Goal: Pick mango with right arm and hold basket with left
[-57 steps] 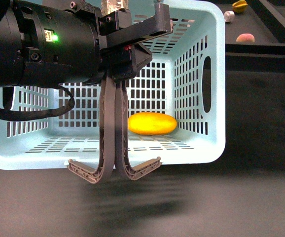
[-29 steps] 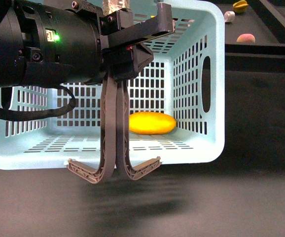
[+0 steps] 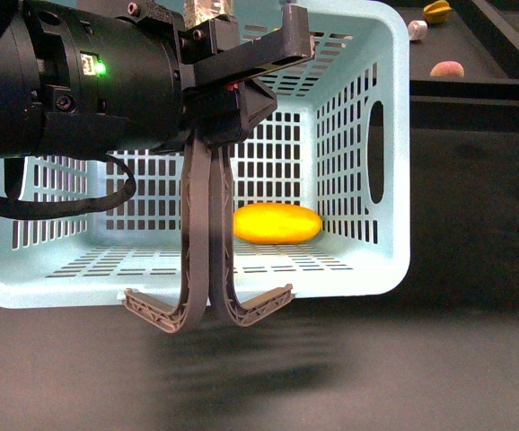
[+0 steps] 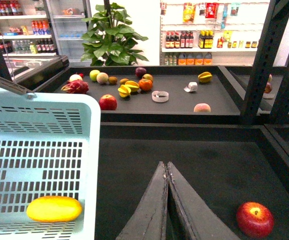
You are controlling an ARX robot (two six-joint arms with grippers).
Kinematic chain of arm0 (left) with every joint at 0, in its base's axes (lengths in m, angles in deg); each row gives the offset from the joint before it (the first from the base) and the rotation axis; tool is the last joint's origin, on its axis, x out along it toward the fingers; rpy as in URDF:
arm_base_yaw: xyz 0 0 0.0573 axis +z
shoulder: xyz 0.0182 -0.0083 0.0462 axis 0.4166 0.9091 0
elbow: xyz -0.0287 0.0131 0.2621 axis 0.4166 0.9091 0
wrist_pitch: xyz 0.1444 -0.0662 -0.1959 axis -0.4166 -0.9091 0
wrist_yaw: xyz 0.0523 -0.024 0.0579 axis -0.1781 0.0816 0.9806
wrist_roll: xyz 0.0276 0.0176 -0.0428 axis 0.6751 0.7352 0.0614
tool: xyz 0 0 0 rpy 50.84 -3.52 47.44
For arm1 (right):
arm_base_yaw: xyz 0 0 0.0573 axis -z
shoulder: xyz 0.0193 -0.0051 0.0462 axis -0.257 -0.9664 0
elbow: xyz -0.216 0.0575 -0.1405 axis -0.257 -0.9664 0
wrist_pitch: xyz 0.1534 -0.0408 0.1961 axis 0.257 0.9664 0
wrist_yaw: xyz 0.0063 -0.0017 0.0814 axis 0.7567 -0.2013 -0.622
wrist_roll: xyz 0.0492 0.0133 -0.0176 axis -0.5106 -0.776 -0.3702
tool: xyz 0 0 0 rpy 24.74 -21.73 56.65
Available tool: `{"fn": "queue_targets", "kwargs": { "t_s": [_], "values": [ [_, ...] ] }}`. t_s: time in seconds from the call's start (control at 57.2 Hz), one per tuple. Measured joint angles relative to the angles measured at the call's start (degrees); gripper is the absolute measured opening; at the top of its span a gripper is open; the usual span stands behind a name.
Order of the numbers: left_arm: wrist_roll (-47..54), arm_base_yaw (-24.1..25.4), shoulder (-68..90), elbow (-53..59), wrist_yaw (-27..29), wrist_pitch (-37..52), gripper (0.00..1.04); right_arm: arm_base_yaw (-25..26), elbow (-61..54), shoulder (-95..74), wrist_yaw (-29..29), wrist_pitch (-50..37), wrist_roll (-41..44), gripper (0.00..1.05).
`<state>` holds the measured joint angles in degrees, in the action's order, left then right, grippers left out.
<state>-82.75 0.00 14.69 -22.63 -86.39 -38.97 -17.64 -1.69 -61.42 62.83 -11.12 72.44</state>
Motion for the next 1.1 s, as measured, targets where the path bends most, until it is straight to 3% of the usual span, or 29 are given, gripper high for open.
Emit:
{"fn": "queue_targets", "kwargs": {
  "t_s": [0.14,1.101],
  "values": [
    [-0.02,0.00,0.00,0.00,0.02,0.00,0.08,2.51,-0.96,3.50,-0.57,2.40,0.02,0.02],
    [-0.04,0.00,0.00,0.00,0.04,0.00,0.08,2.62,-3.13,21.84,-0.96,18.43,0.04,0.02]
  ]
}}
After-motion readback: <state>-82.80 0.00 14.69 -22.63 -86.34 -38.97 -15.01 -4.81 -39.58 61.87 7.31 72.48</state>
